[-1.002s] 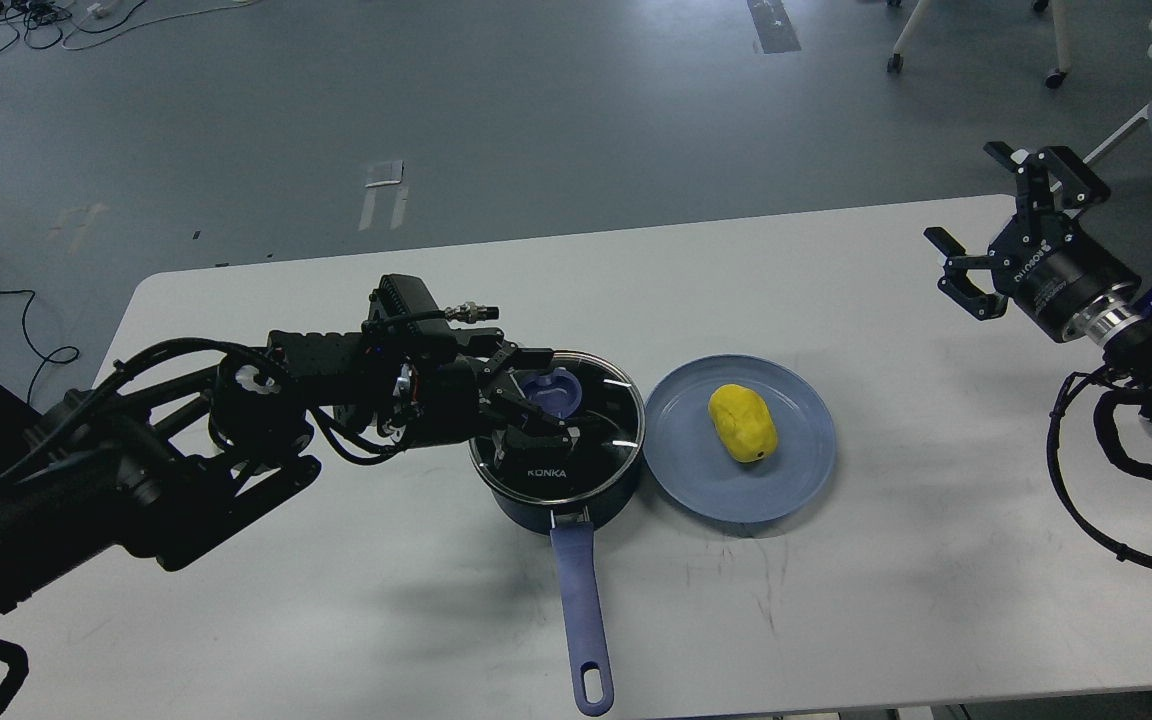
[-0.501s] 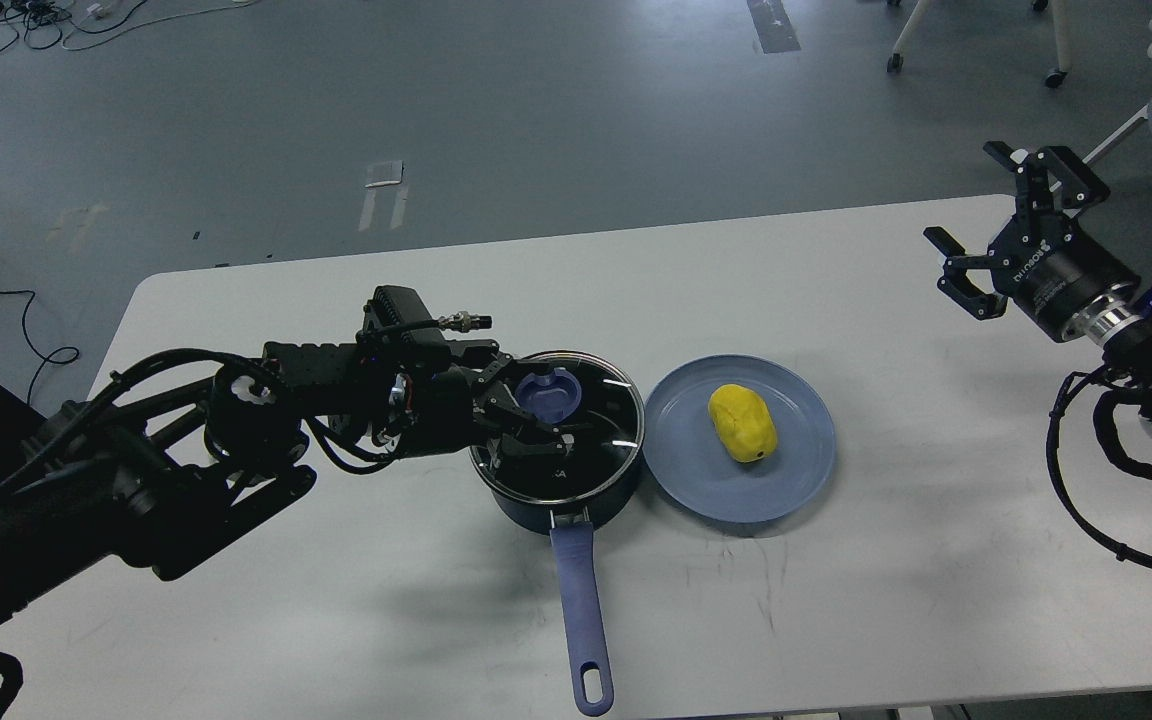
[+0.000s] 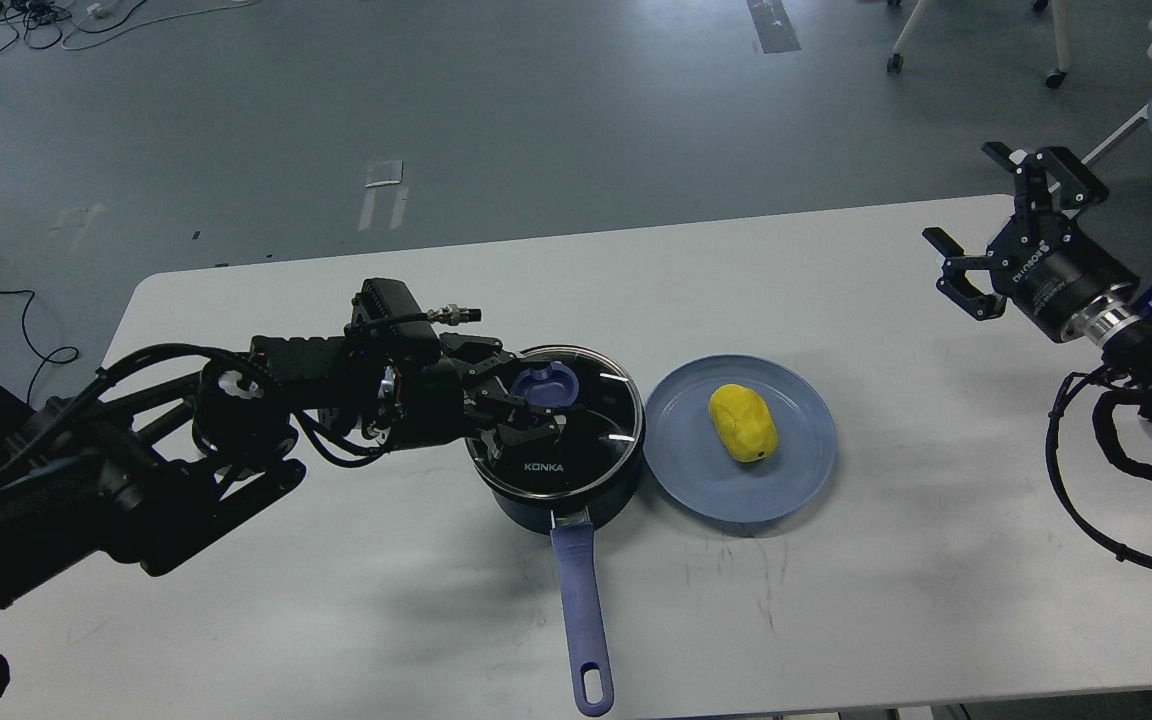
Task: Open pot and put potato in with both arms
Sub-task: 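Lift the glass lid off the pot and lower it beside the pot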
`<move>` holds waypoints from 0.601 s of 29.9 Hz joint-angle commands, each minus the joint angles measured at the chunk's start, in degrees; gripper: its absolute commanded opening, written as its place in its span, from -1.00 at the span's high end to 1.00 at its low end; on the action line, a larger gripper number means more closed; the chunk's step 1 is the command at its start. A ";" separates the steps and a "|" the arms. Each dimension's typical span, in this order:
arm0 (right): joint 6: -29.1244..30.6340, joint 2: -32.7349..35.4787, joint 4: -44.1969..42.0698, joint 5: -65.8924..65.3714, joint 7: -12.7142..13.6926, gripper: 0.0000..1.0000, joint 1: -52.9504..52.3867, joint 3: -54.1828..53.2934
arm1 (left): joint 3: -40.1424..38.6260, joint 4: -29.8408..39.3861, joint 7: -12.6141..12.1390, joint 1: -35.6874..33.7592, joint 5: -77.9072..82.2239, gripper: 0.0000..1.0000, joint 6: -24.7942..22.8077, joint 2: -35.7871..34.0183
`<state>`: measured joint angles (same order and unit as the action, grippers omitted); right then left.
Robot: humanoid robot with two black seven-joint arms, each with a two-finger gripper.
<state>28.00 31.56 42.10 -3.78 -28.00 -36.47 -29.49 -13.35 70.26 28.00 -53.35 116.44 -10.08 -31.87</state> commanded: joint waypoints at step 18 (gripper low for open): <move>0.00 0.52 0.17 -0.09 0.00 -1.00 0.00 -0.04 | 0.96 -6.09 0.00 9.48 -7.88 0.18 13.24 -19.71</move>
<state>28.00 32.04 42.28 -3.78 -28.00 -36.47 -29.55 -12.27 66.08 27.99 -47.94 110.47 1.34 -50.21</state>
